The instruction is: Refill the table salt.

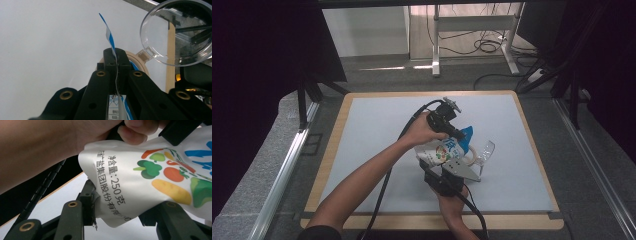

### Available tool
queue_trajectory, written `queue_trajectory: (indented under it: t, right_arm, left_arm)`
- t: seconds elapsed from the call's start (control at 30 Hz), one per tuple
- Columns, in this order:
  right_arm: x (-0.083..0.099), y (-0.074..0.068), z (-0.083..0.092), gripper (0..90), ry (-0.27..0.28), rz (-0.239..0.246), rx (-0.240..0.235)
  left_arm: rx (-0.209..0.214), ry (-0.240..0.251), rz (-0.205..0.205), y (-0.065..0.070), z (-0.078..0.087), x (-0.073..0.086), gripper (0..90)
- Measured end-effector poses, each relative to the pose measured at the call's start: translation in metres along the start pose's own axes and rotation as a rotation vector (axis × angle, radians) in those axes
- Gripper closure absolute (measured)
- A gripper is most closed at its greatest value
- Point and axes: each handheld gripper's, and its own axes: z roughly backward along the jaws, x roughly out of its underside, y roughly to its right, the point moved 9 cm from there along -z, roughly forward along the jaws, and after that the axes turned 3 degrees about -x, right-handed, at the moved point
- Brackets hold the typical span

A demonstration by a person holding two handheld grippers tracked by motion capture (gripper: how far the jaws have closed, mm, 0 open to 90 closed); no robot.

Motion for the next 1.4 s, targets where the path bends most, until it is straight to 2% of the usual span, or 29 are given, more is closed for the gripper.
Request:
queue_trajectory:
  t: [0.4,0.87,1.4]
  right_arm:
    - [0.01,-0.002,-0.002,57.0,-0.019,0.029,-0.003]
    - [0.017,0.004,-0.001,57.0,-0.034,0.053,-0.003]
    - [0.033,0.007,-0.001,56.9,-0.086,0.088,-0.001]
  left_arm:
    - [-0.007,0.013,0.0,0.002,0.003,0.004,89.7]
    - [-0.006,0.026,-0.003,0.004,0.001,0.004,89.6]
    - [-0.008,0.044,-0.001,0.007,0.006,0.009,89.5]
